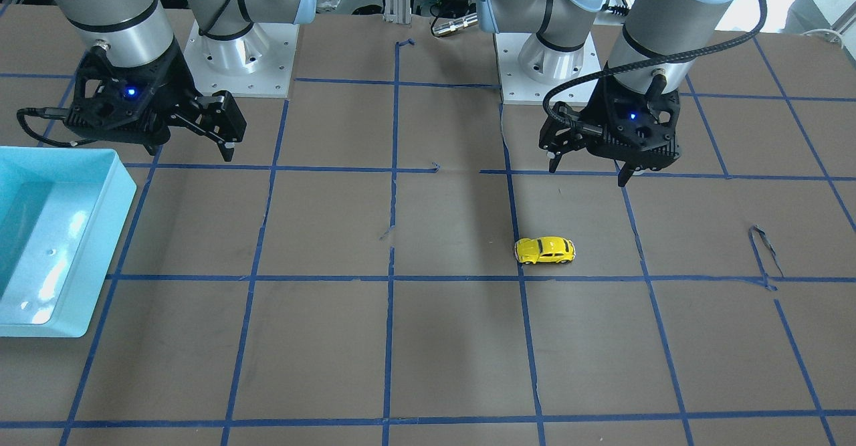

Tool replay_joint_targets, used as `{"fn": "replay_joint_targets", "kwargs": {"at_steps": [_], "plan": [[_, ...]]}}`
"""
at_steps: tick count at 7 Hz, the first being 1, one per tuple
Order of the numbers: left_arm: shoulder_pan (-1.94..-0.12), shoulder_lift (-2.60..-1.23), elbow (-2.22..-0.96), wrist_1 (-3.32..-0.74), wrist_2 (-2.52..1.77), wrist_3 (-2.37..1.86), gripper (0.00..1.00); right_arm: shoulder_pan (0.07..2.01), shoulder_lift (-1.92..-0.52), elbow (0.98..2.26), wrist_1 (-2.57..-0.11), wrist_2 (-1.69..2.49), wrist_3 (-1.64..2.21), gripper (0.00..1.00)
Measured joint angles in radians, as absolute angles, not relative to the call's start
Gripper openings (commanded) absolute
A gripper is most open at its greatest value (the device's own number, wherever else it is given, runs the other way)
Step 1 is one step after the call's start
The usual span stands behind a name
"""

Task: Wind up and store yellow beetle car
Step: 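Lower the left gripper down onto the yellow beetle car, then press the car down with the left gripper and drag it toward the robot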

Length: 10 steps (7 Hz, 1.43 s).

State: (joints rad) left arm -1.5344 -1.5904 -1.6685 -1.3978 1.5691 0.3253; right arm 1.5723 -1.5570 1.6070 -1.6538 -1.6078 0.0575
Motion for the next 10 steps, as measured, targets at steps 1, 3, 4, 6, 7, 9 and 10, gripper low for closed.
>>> {"fn": "replay_joint_targets", "kwargs": {"at_steps": [1,3,4,6,7,9,10], "plan": [[-1.534,-1.597,-1.695,-1.395,1.568,0.434,0.94,1.572,-1.557,1.607,-1.657,-1.607,0.061,1.00],[-1.531,-1.628,-1.791,-1.321,1.571,0.735,0.94,1.572,-1.557,1.608,-1.657,-1.608,0.061,1.00],[-1.530,-1.659,-1.857,-1.226,1.604,0.894,0.93,1.572,-1.557,1.608,-1.657,-1.608,0.060,1.00],[-1.530,-1.724,-1.989,-1.007,1.661,1.149,0.87,1.572,-1.557,1.608,-1.658,-1.607,0.059,1.00],[-1.529,-1.755,-2.042,-0.902,1.656,1.243,0.87,1.572,-1.557,1.608,-1.657,-1.608,0.058,1.00],[-1.529,-1.808,-2.078,-0.782,1.622,1.413,0.85,1.572,-1.557,1.610,-1.655,-1.610,0.057,1.00],[-1.528,-1.822,-2.079,-0.759,1.617,1.489,0.81,1.572,-1.557,1.612,-1.655,-1.610,0.057,1.00]]}}
